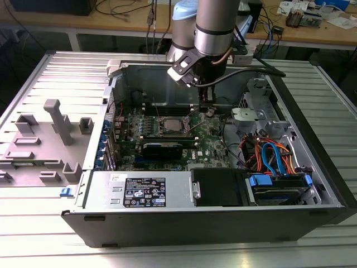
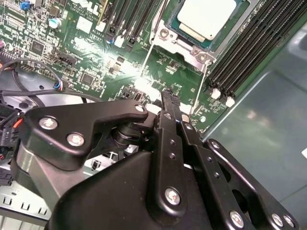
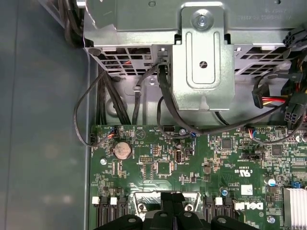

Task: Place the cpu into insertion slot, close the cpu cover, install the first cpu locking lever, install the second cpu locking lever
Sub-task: 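Close the cpu cover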

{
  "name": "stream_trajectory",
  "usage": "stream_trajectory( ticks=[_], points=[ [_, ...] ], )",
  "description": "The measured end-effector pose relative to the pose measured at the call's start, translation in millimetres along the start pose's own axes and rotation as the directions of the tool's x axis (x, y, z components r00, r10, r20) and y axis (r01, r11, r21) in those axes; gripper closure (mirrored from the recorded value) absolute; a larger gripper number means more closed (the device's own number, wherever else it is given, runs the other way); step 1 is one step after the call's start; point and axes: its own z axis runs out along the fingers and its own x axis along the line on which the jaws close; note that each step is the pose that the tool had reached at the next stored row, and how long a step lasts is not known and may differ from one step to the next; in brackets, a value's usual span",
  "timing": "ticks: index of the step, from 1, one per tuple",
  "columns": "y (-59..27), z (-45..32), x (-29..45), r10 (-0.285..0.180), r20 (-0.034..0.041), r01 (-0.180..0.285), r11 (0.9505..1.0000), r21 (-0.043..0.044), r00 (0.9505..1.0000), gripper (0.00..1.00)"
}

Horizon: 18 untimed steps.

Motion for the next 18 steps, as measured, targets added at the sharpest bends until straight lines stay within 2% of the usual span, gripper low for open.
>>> stream_trajectory(
  ticks=[18],
  points=[
    [12.1, 0.6, 0.1, 0.000, -0.0001, 0.000, 1.0000, 0.0000, 1.0000, 0.89]
  ],
)
